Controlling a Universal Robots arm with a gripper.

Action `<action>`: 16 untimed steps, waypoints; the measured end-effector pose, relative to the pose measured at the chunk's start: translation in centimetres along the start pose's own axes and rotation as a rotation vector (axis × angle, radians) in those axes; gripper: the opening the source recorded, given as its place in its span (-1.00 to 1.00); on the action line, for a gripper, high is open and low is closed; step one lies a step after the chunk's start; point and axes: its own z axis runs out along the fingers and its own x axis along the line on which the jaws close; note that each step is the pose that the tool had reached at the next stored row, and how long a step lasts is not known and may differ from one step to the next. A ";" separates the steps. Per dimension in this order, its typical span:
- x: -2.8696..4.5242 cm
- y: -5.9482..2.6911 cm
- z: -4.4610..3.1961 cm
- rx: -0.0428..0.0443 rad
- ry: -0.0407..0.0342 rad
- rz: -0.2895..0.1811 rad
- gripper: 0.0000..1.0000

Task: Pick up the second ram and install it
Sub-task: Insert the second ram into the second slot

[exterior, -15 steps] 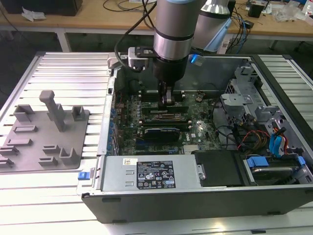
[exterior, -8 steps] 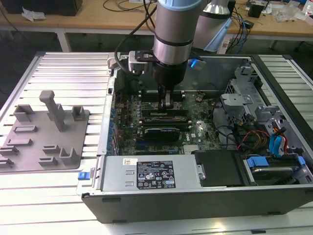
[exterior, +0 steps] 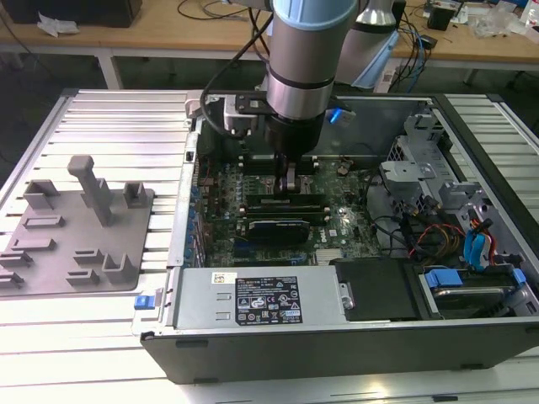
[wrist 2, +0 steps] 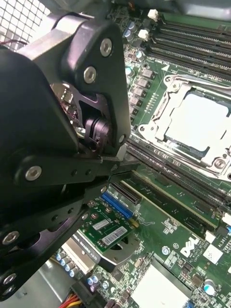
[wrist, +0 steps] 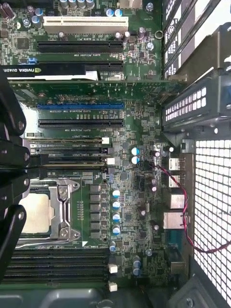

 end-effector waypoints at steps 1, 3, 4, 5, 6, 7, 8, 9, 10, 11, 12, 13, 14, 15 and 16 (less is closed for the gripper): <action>0.10 -0.01 0.06 0.0001 -0.0002 0.000 -0.82; 0.23 -0.02 0.32 0.0000 0.0000 0.000 -0.82; 0.24 -0.02 0.33 -0.0001 0.0002 0.000 -0.82; 0.23 -0.03 0.40 0.0002 -0.0003 0.000 -0.82; 0.23 -0.03 0.48 0.0001 -0.0003 0.000 -0.82; 0.24 -0.03 0.54 0.0001 -0.0002 0.000 -0.82; 0.24 -0.03 0.53 -0.0001 0.0002 0.000 -0.82; 0.24 -0.03 0.54 0.0000 0.0000 0.000 -0.82; 0.24 -0.06 0.58 0.0001 -0.0005 0.000 -0.82; 0.24 -0.08 0.61 0.0001 -0.0009 0.000 -0.82; 0.24 -0.08 0.63 -0.0001 -0.0012 0.000 -0.82; 0.24 -0.08 0.65 0.0000 -0.0019 0.000 -0.82; 0.24 -0.08 0.68 0.0001 -0.0024 0.000 -0.82; 0.25 -0.09 0.85 0.0001 -0.0025 0.000 -0.82; 0.25 -0.09 0.87 0.0000 -0.0022 0.000 -0.82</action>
